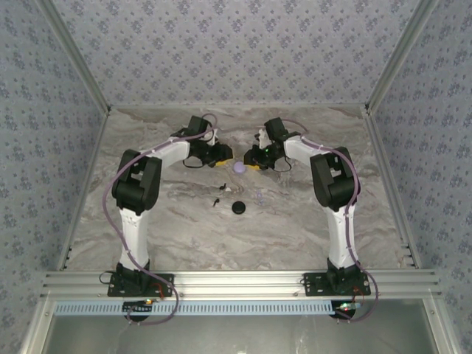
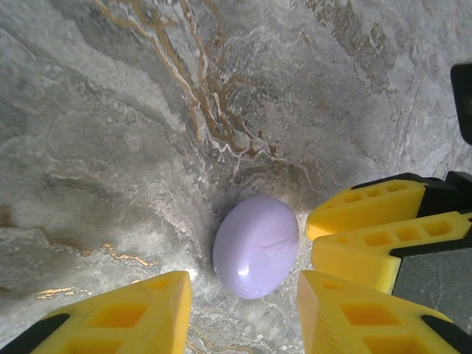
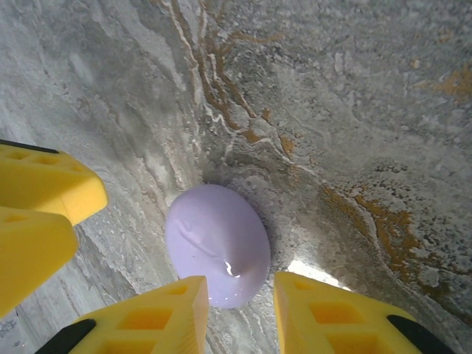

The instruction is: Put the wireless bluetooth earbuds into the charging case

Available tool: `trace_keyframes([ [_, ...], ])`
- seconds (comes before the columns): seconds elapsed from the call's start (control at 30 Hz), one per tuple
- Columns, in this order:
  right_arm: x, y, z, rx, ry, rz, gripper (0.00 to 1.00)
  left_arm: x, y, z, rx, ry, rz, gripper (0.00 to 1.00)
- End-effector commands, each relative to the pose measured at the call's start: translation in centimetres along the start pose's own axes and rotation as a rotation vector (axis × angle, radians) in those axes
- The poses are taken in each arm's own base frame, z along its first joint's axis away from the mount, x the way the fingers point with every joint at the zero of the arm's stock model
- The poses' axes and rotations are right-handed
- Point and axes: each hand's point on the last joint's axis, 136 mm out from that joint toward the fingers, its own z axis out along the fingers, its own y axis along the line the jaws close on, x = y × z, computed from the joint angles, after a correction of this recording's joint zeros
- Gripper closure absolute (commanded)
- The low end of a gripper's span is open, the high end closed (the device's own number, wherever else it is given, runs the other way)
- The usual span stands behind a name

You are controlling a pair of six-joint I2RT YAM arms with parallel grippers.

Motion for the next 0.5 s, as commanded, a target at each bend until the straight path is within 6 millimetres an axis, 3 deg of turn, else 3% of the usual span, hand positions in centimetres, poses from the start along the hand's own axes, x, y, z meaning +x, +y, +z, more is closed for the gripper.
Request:
trace_keyframes([
  [0.0, 0.3, 0.1, 0.6, -0.010, 0.027, 0.023, 0.70, 0.9, 0.2, 1.3, 0.013, 0.040, -0.010, 0.58],
  [0.47, 1.0, -1.1, 1.4, 0.019, 0.054, 0.041, 0.71, 1.9, 0.1, 2.8, 0.017, 0.085, -0.011, 0.57],
])
